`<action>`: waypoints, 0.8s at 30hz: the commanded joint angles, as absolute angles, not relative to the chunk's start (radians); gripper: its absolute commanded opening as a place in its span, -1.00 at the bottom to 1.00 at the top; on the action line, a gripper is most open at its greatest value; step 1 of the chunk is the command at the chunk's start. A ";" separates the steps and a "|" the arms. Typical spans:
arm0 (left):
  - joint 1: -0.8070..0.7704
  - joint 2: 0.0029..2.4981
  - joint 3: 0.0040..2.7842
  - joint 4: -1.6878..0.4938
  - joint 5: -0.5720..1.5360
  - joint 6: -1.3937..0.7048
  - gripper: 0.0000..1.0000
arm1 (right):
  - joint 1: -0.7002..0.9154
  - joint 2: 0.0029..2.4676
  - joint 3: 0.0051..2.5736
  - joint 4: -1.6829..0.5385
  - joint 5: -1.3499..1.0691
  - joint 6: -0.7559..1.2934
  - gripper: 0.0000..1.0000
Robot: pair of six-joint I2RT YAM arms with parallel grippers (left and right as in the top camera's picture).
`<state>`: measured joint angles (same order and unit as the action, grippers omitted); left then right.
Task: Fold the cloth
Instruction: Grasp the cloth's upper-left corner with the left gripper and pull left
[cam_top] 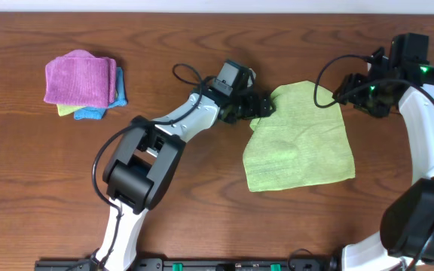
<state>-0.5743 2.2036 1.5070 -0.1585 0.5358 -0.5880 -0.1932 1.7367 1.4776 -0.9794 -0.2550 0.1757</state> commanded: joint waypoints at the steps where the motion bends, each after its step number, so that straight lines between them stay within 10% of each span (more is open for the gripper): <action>1: -0.596 2.206 1.522 -0.175 0.512 -0.557 0.74 | -0.195 1.728 1.492 -0.979 -0.267 0.186 0.29; 9: -0.603 2.215 1.522 -0.184 0.482 -0.558 -0.06 | -0.195 1.728 1.492 -0.979 -0.267 0.186 0.27; 24: -0.603 2.233 1.522 -0.188 0.464 -0.561 -0.38 | -0.195 1.728 1.493 -0.980 -0.267 0.186 0.28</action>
<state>-0.6041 2.2047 1.5078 -0.1814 0.4828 -0.5716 -0.1932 1.7367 1.4776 -0.9791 -0.2554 0.1761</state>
